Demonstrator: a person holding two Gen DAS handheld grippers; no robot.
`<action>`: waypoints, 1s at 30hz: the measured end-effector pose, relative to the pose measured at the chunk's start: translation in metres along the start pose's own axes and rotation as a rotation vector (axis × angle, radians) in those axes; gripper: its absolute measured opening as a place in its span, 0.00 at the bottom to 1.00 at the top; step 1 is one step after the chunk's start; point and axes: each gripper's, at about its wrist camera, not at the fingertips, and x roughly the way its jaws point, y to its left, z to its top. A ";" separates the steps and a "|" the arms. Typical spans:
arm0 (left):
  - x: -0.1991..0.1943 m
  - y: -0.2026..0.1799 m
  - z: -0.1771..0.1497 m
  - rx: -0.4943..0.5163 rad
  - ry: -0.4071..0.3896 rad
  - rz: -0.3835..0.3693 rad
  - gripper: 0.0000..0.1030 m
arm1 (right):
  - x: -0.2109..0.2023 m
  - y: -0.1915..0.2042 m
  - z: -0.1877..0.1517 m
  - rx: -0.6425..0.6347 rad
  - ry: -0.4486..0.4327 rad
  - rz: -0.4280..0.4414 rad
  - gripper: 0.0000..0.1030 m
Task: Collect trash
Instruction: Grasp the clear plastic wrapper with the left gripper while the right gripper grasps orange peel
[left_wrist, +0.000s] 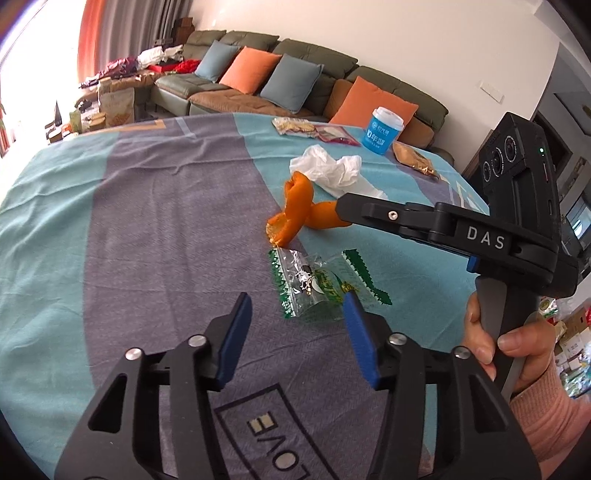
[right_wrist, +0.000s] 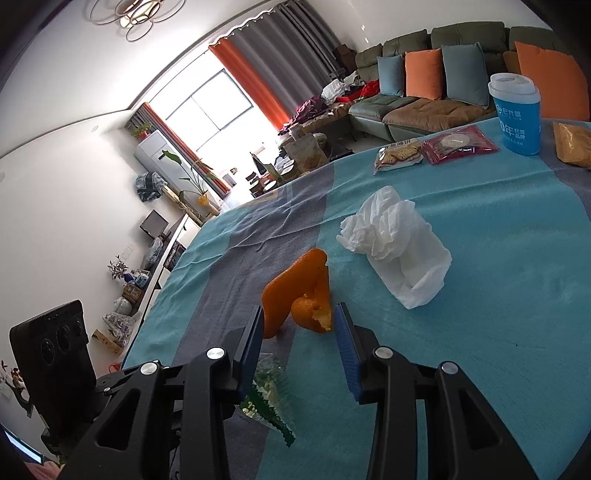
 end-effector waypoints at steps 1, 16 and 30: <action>0.003 0.001 0.000 -0.005 0.010 -0.005 0.40 | 0.001 0.000 0.000 0.003 0.002 0.001 0.37; 0.008 0.009 0.000 -0.039 0.031 -0.030 0.13 | 0.001 -0.001 0.002 0.011 0.019 -0.001 0.11; -0.019 0.018 -0.002 -0.054 -0.026 -0.039 0.24 | -0.011 0.001 0.001 0.027 -0.020 0.029 0.09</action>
